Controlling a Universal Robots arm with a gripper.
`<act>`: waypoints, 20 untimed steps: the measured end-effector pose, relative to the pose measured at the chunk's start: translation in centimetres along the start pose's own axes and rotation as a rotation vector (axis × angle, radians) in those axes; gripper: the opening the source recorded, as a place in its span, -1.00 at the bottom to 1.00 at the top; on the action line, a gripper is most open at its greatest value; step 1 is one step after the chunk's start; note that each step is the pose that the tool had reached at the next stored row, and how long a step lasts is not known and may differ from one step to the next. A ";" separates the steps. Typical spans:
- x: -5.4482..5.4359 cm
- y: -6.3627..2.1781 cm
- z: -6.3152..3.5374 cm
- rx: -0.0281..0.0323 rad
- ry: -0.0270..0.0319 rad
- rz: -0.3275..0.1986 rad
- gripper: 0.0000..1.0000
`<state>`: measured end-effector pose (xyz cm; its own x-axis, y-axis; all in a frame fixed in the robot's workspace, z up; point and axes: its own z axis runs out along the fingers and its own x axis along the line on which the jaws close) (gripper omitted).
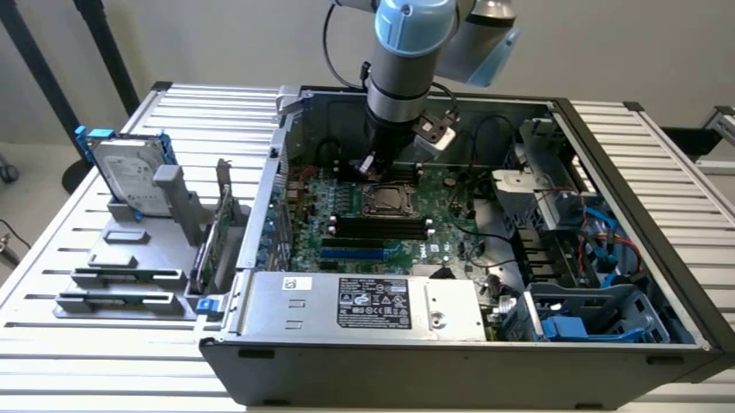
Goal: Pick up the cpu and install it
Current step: 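Install the first cpu locking lever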
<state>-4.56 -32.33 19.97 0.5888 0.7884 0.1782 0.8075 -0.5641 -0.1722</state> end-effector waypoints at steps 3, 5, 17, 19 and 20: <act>0.1 0.09 0.00 0.0001 -0.0001 -0.001 -0.79; 0.1 0.17 -0.01 0.0002 -0.0002 -0.001 -0.79; 0.4 0.65 -0.04 0.0007 -0.0008 -0.004 -0.79; 0.5 0.74 -0.04 0.0009 -0.0008 -0.005 -0.79; 0.5 0.79 -0.05 0.0010 -0.0009 -0.005 -0.79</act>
<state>-3.63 -32.40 19.97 0.5846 0.7915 0.1782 0.8105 -0.5599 -0.1722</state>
